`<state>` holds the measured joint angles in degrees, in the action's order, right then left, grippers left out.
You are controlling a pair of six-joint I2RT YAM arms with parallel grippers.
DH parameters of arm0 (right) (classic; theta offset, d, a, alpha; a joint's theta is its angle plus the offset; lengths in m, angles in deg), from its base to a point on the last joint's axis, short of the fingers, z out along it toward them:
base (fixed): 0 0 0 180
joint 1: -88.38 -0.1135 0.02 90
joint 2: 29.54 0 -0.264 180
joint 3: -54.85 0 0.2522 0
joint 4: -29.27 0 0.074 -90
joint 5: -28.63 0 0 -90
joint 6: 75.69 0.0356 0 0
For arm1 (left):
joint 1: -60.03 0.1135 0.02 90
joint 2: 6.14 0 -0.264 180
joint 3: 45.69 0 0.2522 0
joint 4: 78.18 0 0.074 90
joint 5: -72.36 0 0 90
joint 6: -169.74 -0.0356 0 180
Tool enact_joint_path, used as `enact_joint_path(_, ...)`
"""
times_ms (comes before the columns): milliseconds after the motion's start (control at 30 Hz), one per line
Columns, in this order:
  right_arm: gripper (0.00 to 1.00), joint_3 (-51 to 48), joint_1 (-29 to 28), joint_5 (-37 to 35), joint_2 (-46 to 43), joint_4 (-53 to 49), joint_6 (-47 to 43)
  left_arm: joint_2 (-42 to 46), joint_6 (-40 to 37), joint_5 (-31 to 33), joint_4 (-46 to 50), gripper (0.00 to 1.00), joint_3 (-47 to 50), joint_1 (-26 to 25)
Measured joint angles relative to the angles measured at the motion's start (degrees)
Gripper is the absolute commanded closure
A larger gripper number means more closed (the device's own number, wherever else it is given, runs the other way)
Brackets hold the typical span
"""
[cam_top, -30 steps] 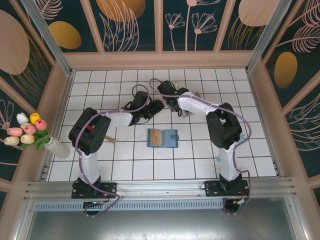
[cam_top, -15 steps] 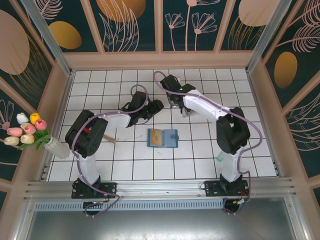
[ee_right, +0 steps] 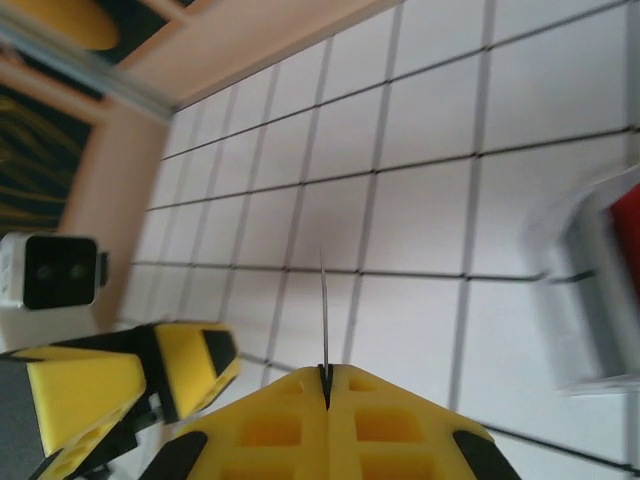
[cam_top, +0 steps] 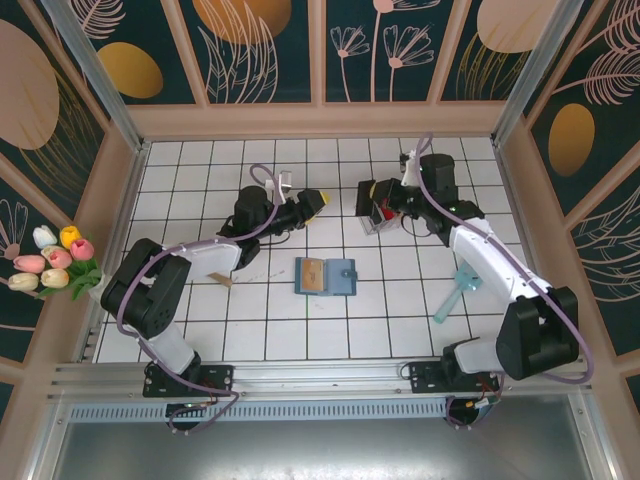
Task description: Put the credit cards into the card holder
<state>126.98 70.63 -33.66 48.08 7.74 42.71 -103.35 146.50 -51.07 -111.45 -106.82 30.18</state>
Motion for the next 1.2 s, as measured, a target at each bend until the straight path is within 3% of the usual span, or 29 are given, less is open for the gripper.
enact_joint_path(167, 1.0, -3.32, 0.04, 10.1, -0.02, 7.15, 5.38, -0.13, 3.45, -5.14, -7.32, 0.35, 0.04, 0.0)
enact_joint_path(367, 1.0, -5.68, 0.04, 16.02, -0.15, 14.25, 9.92, -1.6, 5.14, -7.76, -10.58, 0.4, 0.02, 0.0)
enact_joint_path(533, 1.0, -6.4, 0.04, 18.64, -0.13, 17.09, 11.98, -2.91, 6.27, -8.72, -11.04, 0.59, 0.02, 0.0)
enact_joint_path(700, 1.0, -6.4, 0.04, 20.39, -0.04, 18.8, 12.92, -2.93, 7.02, -9.46, -12.85, 0.69, 0.04, 0.0)
enact_joint_path(933, 0.99, -6.67, 0.09, 20.37, 1.36, 19.63, 13.6, -2.93, 7.28, -10.12, -13.99, 0.94, 0.09, 0.0)
enact_joint_path(1067, 0.9, -6.8, 0.2, 20.13, 2.1, 19.34, 13.53, -2.91, 7.48, -10.05, -14.34, 1.0, 0.72, 0.02)
enact_joint_path(1200, 0.7, -6.95, -0.02, 17.73, 2.45, 15.56, 11.19, -1.92, 7.21, -9.79, -13.81, 1.0, 2.78, -0.07)
